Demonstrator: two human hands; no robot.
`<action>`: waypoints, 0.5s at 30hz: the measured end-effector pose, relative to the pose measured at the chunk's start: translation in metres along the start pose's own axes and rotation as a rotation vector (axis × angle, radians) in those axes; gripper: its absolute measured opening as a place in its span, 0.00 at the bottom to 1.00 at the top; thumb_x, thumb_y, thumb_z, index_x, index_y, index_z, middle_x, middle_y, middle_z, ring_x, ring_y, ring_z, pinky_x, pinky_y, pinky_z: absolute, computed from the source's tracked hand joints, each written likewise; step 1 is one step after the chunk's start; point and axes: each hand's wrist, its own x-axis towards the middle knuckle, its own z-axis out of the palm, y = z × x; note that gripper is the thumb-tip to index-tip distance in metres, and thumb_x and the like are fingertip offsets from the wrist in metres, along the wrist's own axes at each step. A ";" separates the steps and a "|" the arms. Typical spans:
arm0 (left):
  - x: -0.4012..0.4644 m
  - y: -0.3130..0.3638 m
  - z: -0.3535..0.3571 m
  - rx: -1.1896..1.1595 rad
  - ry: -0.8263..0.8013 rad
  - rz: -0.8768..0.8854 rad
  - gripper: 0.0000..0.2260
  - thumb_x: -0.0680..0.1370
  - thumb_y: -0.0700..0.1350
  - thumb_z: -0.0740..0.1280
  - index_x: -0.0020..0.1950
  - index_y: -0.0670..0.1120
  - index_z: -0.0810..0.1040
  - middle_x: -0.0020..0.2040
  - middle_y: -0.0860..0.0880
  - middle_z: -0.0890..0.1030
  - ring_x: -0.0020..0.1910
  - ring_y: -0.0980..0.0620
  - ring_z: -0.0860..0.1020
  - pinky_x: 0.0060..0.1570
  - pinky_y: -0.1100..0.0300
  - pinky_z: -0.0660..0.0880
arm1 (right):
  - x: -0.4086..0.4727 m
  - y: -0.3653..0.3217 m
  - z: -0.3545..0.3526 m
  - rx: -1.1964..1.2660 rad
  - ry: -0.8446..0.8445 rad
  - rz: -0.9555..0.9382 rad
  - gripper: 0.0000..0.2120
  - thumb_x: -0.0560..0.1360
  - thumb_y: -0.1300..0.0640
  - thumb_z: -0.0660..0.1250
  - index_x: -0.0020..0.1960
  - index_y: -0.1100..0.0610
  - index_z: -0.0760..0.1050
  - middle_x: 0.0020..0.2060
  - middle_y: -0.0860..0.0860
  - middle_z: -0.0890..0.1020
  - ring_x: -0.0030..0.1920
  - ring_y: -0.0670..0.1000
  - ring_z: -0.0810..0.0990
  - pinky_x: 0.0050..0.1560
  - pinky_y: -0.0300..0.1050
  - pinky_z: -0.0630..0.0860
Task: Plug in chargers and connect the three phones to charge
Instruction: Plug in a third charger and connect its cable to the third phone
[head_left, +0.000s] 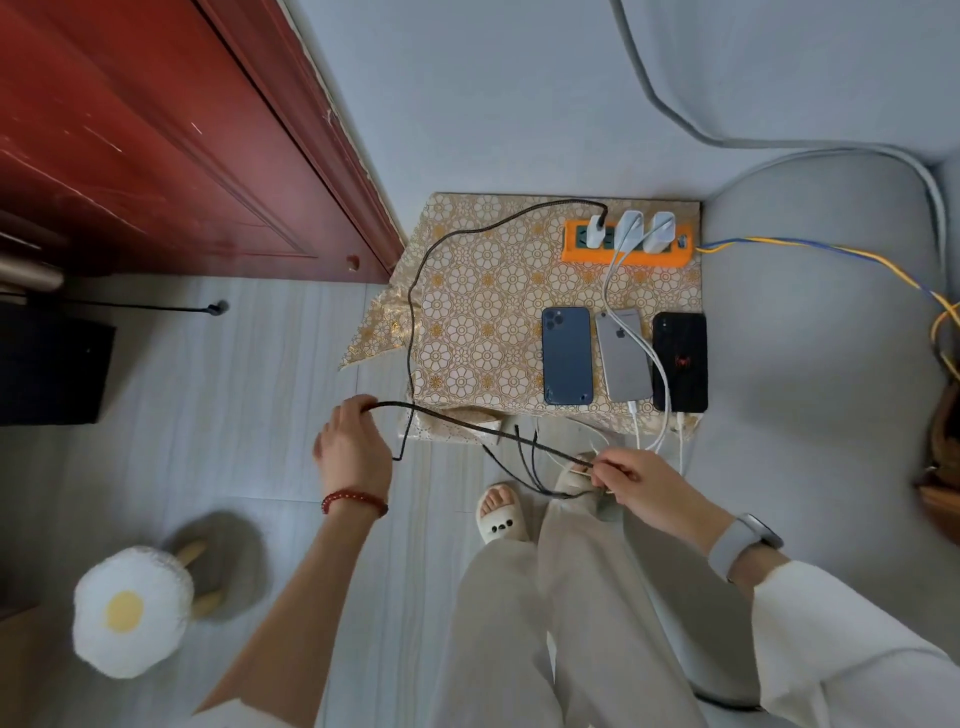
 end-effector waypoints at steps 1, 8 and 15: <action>-0.005 0.002 0.003 0.046 -0.097 0.126 0.16 0.76 0.35 0.56 0.62 0.44 0.71 0.61 0.42 0.75 0.59 0.40 0.72 0.63 0.43 0.65 | 0.000 -0.004 0.004 0.004 -0.004 -0.024 0.14 0.77 0.60 0.58 0.34 0.52 0.72 0.28 0.47 0.73 0.30 0.45 0.71 0.35 0.36 0.66; -0.046 0.028 0.034 0.159 -0.598 0.622 0.10 0.78 0.44 0.58 0.56 0.47 0.76 0.52 0.47 0.80 0.55 0.48 0.76 0.67 0.46 0.63 | 0.013 -0.041 0.029 0.060 -0.030 -0.138 0.12 0.77 0.60 0.58 0.37 0.58 0.74 0.21 0.36 0.75 0.27 0.35 0.72 0.32 0.29 0.67; -0.009 0.010 0.013 -0.184 -0.030 -0.054 0.10 0.75 0.36 0.55 0.45 0.44 0.75 0.41 0.44 0.81 0.41 0.40 0.78 0.37 0.55 0.71 | 0.004 -0.004 0.005 0.028 -0.042 0.011 0.11 0.76 0.56 0.61 0.40 0.62 0.75 0.26 0.47 0.72 0.27 0.44 0.69 0.31 0.33 0.65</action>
